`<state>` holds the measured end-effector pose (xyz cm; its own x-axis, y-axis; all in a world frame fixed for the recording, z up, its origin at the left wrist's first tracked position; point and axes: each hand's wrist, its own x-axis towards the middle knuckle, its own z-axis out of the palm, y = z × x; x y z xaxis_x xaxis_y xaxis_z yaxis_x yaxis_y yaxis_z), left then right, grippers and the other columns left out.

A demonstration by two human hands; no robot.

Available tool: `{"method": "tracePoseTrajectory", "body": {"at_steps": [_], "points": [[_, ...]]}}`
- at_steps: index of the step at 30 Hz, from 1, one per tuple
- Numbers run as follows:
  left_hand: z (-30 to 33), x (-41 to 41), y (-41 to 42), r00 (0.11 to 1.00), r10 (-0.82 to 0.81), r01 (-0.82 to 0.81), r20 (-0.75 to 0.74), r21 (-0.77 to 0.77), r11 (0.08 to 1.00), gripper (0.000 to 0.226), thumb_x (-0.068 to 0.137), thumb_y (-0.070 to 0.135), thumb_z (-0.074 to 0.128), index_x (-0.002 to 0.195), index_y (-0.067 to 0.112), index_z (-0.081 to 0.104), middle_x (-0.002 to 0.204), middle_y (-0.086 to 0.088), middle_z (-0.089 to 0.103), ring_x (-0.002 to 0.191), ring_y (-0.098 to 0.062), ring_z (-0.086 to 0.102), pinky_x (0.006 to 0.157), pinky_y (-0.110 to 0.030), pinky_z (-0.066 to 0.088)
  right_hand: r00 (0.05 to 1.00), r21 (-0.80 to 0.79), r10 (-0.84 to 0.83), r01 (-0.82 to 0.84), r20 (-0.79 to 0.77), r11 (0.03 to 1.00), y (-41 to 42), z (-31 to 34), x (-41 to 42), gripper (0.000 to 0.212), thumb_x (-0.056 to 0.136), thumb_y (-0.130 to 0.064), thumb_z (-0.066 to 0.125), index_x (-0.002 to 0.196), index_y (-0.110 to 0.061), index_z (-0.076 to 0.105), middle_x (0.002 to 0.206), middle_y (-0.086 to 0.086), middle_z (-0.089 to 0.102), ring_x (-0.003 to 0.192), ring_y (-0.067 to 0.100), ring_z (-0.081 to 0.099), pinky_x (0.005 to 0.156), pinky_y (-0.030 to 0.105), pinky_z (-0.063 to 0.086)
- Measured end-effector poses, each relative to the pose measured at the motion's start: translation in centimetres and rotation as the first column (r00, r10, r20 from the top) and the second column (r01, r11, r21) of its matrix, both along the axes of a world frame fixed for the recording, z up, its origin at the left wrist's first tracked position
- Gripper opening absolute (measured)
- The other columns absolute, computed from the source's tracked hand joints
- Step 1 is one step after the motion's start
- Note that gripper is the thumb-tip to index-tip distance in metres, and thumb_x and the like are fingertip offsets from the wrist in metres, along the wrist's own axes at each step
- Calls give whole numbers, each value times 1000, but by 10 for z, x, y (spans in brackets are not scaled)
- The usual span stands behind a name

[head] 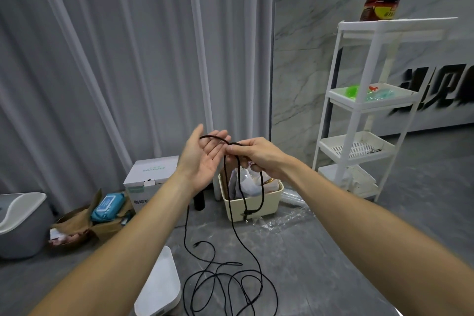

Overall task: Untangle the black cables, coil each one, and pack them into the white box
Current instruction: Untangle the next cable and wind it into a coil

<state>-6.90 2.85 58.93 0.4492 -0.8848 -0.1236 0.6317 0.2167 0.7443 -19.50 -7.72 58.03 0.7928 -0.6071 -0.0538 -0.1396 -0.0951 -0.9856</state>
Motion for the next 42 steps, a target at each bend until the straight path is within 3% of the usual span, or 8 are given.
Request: {"method": "tracePoseTrajectory", "body": {"at_steps": [2, 8, 13, 17, 26, 33, 38, 42], "points": [[1, -1, 2, 999, -10, 7, -53, -46, 999, 47, 104, 40, 44, 123, -1, 57, 123, -13, 68, 116, -25, 65, 99, -32, 51, 1000, -19, -5, 5, -1, 1000, -1, 1, -1, 28, 93, -30, 68, 105, -5, 75, 77, -2, 73, 51, 5, 45, 44, 16, 30], [1, 5, -1, 996, 88, -88, 23, 0, 996, 21, 105, 13, 44, 108, 0, 61, 96, -12, 74, 88, -22, 74, 72, -29, 62, 992, 107, 84, -94, 96, 990, 1, -6, 0, 26, 100, -28, 57, 104, -6, 71, 81, 6, 70, 78, 15, 68, 81, 27, 53], [9, 33, 1, 974, 226, -227, -34, -35, 973, 23, 105, 10, 42, 92, 1, 59, 77, -9, 74, 72, -21, 75, 64, -29, 62, 973, 381, 148, -206, 176, 901, 5, -1, -6, 31, 104, -28, 48, 105, 0, 62, 74, 6, 59, 62, 19, 59, 74, 34, 58], [12, 52, 6, 958, 284, -285, -39, -25, 958, 19, 103, 12, 48, 90, 4, 58, 91, -11, 71, 75, -24, 75, 65, -31, 62, 973, 418, 185, -226, 136, 880, 4, 0, -11, 35, 104, -32, 46, 110, -1, 63, 82, 8, 68, 67, 20, 62, 67, 32, 57], [-7, 11, 4, 959, -70, 28, 275, 152, 988, 20, 99, 17, 57, 117, 9, 62, 106, -2, 73, 88, -18, 73, 83, -35, 57, 972, 393, 211, -235, 103, 889, 5, -2, 0, 34, 106, -30, 43, 114, -5, 63, 97, 10, 74, 82, 21, 71, 73, 31, 59], [-5, 36, 3, 977, 209, -212, 49, 87, 973, 15, 102, 9, 52, 110, -3, 55, 103, -13, 70, 70, -23, 75, 59, -29, 61, 966, 366, 258, -238, -5, 900, -5, -11, -11, 26, 105, -21, 45, 117, -3, 60, 97, 8, 71, 66, 12, 54, 52, 20, 43], [-19, 10, 14, 967, -62, 13, 248, 193, 981, 20, 100, 28, 54, 102, 11, 63, 98, -5, 69, 92, -21, 69, 90, -37, 55, 981, 356, 191, -192, 39, 915, -6, -11, -4, 25, 105, -18, 46, 116, -1, 61, 90, 7, 68, 63, 8, 48, 47, 16, 33], [-32, -7, 14, 915, -161, 63, 370, 263, 963, 24, 103, 17, 49, 106, 5, 69, 84, -7, 59, 95, -27, 63, 96, -42, 53, 985, 385, 164, -169, 44, 907, -2, -9, 1, 30, 106, -19, 43, 117, 0, 64, 93, 11, 70, 72, 14, 63, 58, 21, 51]]}}
